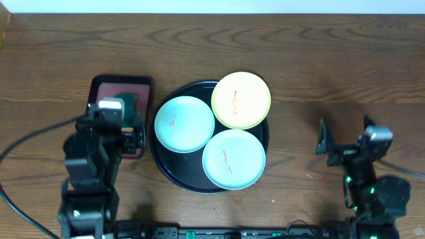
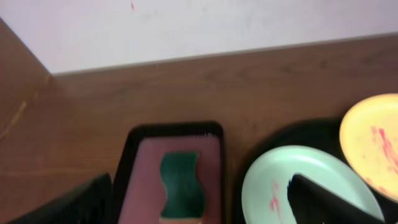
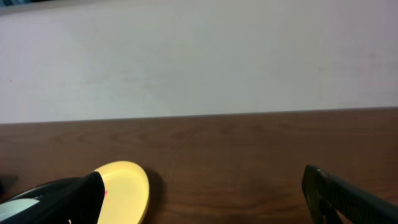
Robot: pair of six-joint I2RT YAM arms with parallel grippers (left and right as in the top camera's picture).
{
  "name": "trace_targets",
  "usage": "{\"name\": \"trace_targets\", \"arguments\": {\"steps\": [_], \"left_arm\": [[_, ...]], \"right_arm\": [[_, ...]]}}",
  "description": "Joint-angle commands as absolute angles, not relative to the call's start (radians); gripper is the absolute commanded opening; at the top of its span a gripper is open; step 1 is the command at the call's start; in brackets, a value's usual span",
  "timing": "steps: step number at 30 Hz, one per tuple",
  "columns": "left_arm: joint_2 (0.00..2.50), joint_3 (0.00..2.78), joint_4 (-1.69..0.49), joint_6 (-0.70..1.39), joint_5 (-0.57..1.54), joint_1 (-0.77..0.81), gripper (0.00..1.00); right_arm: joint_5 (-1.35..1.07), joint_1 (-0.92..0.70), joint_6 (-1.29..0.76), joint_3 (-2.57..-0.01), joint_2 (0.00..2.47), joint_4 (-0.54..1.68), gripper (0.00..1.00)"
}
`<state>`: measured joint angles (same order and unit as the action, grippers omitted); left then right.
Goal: Clean dirty plates on tray and stack at the side
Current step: 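Move left gripper to the sponge and right gripper to the plates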
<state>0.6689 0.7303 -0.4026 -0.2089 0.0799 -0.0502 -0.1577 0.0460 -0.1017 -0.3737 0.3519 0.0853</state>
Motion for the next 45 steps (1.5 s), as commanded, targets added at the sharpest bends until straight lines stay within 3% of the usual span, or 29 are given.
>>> {"name": "trace_targets", "arguments": {"steps": [1, 15, 19, 22, 26, 31, 35, 39, 45], "left_arm": [[0.758, 0.898, -0.490, -0.179, 0.091, -0.047, 0.90], [1.250, 1.474, -1.106, -0.115, 0.149, -0.050, 0.90], [1.323, 1.481, -1.114, -0.126, 0.141, -0.050, 0.90], [1.368, 1.480, -1.110, -0.123, 0.143, -0.050, 0.90], [1.411, 1.481, -1.118, -0.099, 0.146, -0.049, 0.90], [1.420, 1.481, -1.102, -0.099, 0.134, -0.049, 0.90], [1.420, 1.481, -1.093, -0.043, 0.003, -0.051, 0.90], [1.420, 1.481, -1.092, 0.060, -0.115, -0.067, 0.90], [1.420, 1.481, -1.080, 0.111, -0.121, -0.130, 0.90]], "right_arm": [[-0.173, 0.038, -0.111, -0.510, 0.499, 0.131, 0.99], [-0.339, 0.038, -0.091, -1.180, 1.194, 0.722, 0.99], [-0.376, 0.038, -0.127, -1.223, 1.295, 0.696, 0.99], [-0.545, 0.037, -0.191, -1.223, 1.349, 0.634, 0.99], [-0.629, -0.039, -0.261, -1.223, 1.435, 0.578, 0.89], [-0.464, -0.234, -0.414, -1.237, 1.540, 0.553, 0.80], [-0.386, -0.375, -0.514, -1.296, 1.651, 0.564, 0.72], [-0.339, -0.478, -0.557, -1.359, 1.753, 0.571, 0.60], [-0.217, -0.603, -0.615, -1.430, 1.882, 0.601, 0.49]]}}
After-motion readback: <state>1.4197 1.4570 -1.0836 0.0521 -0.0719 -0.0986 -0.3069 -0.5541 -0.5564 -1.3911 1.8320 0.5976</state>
